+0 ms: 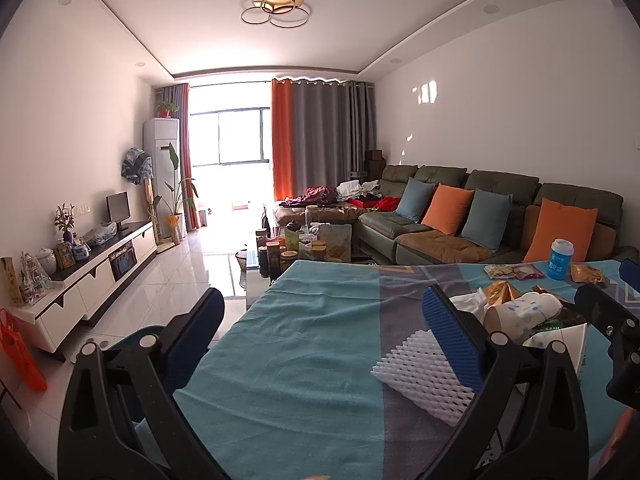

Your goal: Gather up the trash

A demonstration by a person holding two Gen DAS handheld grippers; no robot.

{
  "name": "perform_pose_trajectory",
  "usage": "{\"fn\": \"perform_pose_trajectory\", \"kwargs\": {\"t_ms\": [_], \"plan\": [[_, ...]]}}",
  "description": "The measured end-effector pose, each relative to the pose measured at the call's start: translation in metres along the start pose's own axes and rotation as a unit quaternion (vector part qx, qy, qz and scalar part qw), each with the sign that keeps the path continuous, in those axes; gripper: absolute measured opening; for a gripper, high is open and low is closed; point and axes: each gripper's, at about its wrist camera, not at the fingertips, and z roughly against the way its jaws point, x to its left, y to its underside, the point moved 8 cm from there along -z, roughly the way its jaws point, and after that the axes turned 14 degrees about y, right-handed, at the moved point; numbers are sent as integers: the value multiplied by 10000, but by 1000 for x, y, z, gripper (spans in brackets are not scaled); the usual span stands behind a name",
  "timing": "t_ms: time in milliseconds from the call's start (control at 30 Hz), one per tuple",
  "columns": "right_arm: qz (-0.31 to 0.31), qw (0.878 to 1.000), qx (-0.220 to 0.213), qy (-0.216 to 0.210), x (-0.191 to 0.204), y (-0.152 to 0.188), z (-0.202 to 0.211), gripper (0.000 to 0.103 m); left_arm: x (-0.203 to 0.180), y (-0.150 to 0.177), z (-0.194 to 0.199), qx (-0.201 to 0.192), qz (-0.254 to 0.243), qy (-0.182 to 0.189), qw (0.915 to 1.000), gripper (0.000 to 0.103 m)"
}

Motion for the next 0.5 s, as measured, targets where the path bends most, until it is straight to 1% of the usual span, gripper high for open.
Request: {"fn": "perform_pose_trajectory", "kwargs": {"t_ms": [500], "plan": [[-15,10000,2,1,-1,0,-1,96,1,-1,0,0,11,12,10000,97]]}}
